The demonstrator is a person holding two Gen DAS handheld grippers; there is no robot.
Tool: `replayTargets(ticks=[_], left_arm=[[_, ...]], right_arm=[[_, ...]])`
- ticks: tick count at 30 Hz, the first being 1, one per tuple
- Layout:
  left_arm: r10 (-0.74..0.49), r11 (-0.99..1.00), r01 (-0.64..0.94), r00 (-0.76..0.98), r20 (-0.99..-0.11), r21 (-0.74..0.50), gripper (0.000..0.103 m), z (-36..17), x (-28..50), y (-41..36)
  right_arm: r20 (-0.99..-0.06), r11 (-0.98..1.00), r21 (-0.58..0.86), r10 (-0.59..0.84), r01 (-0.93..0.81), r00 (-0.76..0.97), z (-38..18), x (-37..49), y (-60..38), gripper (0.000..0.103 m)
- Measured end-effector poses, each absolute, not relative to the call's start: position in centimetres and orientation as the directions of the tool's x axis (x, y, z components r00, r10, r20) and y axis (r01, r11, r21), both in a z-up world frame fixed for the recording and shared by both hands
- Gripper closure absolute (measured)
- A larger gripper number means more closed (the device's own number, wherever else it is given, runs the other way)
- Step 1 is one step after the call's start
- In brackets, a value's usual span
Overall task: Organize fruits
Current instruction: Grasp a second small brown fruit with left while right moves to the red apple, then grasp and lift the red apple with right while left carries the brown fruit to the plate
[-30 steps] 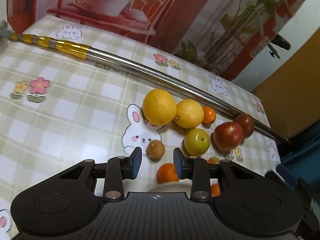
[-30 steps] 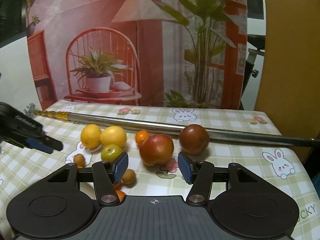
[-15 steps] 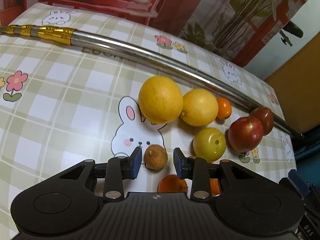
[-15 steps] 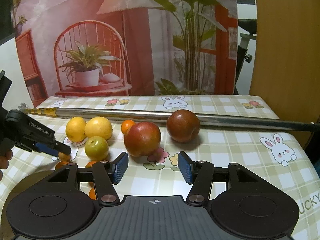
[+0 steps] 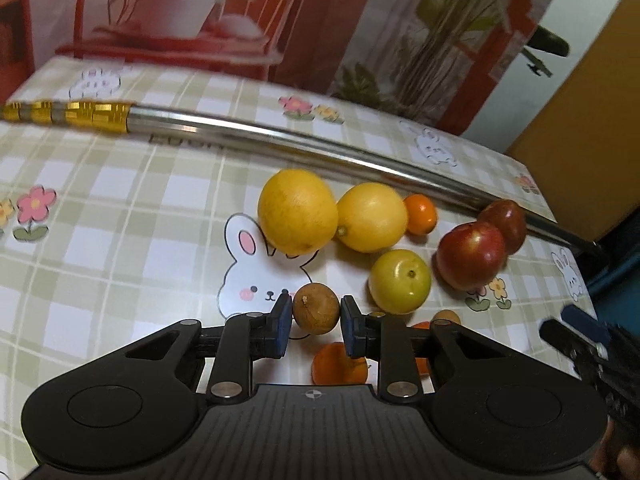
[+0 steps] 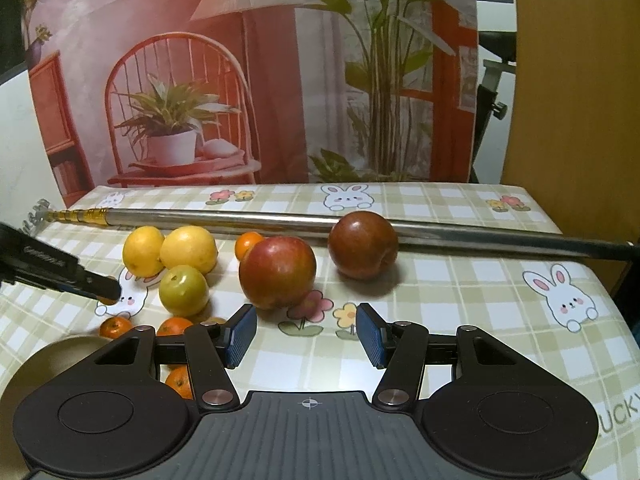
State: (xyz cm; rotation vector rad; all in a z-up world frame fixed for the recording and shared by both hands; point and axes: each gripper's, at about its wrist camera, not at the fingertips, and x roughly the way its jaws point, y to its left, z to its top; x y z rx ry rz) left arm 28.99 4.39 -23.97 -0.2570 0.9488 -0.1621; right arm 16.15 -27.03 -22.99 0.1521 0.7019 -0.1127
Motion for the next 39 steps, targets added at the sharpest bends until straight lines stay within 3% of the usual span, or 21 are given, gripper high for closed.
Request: replayTargets(ticks=[9, 15, 19, 39], left_arm=[[-0.243, 0.961, 0.051, 0.627, -0.740, -0.273, 0.076, -22.1, 26.6, 4.5], [-0.245, 0.957, 0.040, 0.641, -0.728, -0.287, 0.076, -21.6, 25.0, 5.0], [-0.243, 0.956, 0.033, 0.643, -0.726, -0.291, 0.076, -21.6, 24.4, 5.3], [-0.258, 0.947, 0.019, 0.643, -0.721, -0.322, 0.076, -21.8, 22.0, 5.9]], right_arm=[[-0.648, 0.990, 0.113, 0.009, 0.084, 0.761, -23.7, 21.7, -28.1, 0.051], [-0.693, 0.996, 0.078, 0.028, 0.035, 0.720, -24.8, 26.8, -26.7, 0.035], [-0.744, 0.999, 0.034, 0.007, 0.028, 0.668, -26.2, 28.9, -25.9, 0.039], [-0.715, 1.000, 0.025, 0.026, -0.011, 0.698, -25.9, 22.2, -25.3, 0.038]])
